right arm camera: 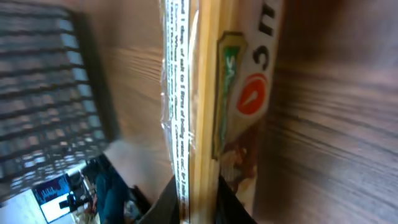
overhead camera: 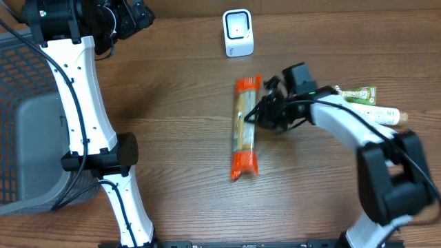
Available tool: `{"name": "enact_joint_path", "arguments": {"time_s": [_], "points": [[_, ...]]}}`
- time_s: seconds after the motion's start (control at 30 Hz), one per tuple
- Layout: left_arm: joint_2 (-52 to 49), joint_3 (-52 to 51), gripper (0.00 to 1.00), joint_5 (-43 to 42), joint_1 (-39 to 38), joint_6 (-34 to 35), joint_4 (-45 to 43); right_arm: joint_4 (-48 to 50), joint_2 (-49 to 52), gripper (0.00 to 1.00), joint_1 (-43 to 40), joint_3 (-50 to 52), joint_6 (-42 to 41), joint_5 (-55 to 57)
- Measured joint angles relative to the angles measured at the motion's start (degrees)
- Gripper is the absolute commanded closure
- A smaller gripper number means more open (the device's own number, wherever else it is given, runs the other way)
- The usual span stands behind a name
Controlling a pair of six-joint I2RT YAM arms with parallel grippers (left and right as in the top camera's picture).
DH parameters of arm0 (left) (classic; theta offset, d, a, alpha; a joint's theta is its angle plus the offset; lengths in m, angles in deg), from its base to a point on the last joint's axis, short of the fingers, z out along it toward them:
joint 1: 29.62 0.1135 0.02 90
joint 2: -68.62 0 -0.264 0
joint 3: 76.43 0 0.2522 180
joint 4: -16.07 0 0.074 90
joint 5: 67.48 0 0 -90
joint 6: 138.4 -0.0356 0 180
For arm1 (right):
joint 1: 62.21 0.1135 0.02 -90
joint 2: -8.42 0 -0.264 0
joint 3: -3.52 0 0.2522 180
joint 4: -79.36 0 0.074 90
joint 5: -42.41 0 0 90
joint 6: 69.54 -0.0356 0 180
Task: Scan the item barcode
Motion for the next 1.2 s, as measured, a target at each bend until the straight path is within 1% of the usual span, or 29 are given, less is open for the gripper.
{"name": "enact_joint_path", "arguments": {"time_s": [0.1,0.2,0.27,0.37,0.4,0.5,0.53,0.67,0.9,0.97,1.0,1.07,1.1,1.17,1.2], "points": [[0.00,0.00,0.00,-0.02,0.00,0.00,0.00,1.68,-8.11,0.96,-1.70,-0.61,0.17,-3.56],[0.00,0.00,0.00,0.00,0.00,0.00,0.00,5.57,-13.31,0.96,-3.17,-1.20,-0.96,-9.31],[0.00,0.00,0.01,0.00,0.00,0.00,0.02,8.94,-14.86,0.96,-4.13,-1.29,-2.38,-12.87],[0.00,0.00,0.00,-0.02,0.00,-0.02,-0.04,20.94,-15.78,0.96,-7.17,-1.51,-8.74,-21.49],[0.00,0.00,0.00,-0.02,0.00,0.00,0.00,25.33,-15.78,0.96,-8.24,-1.66,-12.20,-24.17],[0.00,0.00,0.00,0.00,0.00,-0.02,-0.02,34.84,-15.82,0.96,-9.64,-1.70,-19.54,-28.26],[0.00,0.00,0.01,0.00,0.00,-0.02,0.00,36.48,-15.93,0.96,-9.64,-1.70,-21.44,-29.40],[0.00,0.00,0.00,0.00,0.00,-0.02,0.00,36.92,-16.02,0.96,-9.51,-1.70,-24.79,-31.19],[0.00,0.00,0.00,-0.02,0.00,-0.02,0.00,37.05,-16.02,0.96,-9.53,-1.70,-26.40,-30.91],[0.00,0.00,0.00,-0.02,0.00,0.00,0.00,35.26,-16.02,0.96,-9.51,-1.73,-25.20,-30.01],[0.00,0.00,0.01,0.00,0.00,-0.02,0.02,28.17,-16.17,0.96,-9.51,-2.14,-22.45,-28.44],[0.00,0.00,0.00,-0.02,0.00,0.00,0.00,18.14,-16.33,0.96,-9.22,-2.67,-18.99,-24.83],[0.00,0.00,0.00,-0.02,0.00,0.00,-0.09,7.08,-16.33,0.96,-8.59,-2.73,-14.38,-18.38],[0.00,-0.02,0.01,-0.02,0.00,0.00,0.00,-3.61,-16.11,0.96,-7.02,-2.60,-8.98,-7.32],[0.00,-0.02,0.00,0.00,0.00,0.00,-0.04,-5.44,-15.82,0.96,-6.32,-2.49,-7.74,-4.33]]}}
